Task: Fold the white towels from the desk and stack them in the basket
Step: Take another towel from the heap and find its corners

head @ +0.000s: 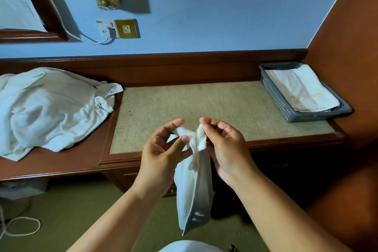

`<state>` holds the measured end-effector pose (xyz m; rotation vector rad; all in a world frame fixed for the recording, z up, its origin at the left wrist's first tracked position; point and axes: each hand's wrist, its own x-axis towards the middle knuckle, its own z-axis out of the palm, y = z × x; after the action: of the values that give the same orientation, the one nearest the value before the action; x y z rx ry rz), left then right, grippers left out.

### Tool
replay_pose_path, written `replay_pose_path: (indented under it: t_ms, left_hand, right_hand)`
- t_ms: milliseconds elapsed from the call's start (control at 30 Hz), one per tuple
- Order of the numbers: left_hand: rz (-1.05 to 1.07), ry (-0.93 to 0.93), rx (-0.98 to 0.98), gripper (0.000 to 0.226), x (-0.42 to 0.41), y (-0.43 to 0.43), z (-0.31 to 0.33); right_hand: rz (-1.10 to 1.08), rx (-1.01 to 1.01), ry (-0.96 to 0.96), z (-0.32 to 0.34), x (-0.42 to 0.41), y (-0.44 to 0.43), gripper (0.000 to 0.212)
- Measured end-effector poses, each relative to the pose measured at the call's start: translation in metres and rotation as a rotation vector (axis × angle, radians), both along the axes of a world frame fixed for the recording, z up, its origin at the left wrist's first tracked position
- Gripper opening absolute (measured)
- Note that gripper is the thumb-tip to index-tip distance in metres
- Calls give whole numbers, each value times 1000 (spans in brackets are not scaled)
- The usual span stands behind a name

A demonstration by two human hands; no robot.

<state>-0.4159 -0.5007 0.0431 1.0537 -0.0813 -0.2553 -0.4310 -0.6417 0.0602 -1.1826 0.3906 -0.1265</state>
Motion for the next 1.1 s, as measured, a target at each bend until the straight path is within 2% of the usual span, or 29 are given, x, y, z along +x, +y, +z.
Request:
replay_pose_path:
  t_ms: [133,233,300,367,433,467,533,667,833,933,1100]
  left_hand:
    - [36,44,-69,41,-3,0,5]
    - [58,92,-114,41,3,3,7]
    - [56,109,-123,43,5,5,7]
    - [43,120,-115,41,6,6,6]
    - [26,131,-105,38,6,7,3]
    - [22,135,-99,37,7,7,2]
    - [29,146,-92,38,9,7,1]
    - [51,161,-68,35,11,8,0]
    - [105,186,-103,27,19,11,3]
    - [97,198,-107,27,22,11,5]
    - [49,223,-175,28,22,9,9]
  right_hand:
    - [28,-90,-92,-2,-7,7,14]
    - [113,-248,-225,-1,-14,9,17]
    - [164,-409,-290,-2,-15,9,26]
    - [159,-652,-334,-3,-11,10,28]
    - [97,-889,-361,-2,-7,10,20]
    - [77,-939,-353,1,-5,9,16]
    - [100,-883,-285,5,-3,6,15]
    - [149,-624,-193,7,-4,6,18]
    - [120,-531,-188,2,-10,16,19]
    - [102,-531,-219,-2,-12,21,17]
    - [58,-672,-356,-12,-15,24,13]
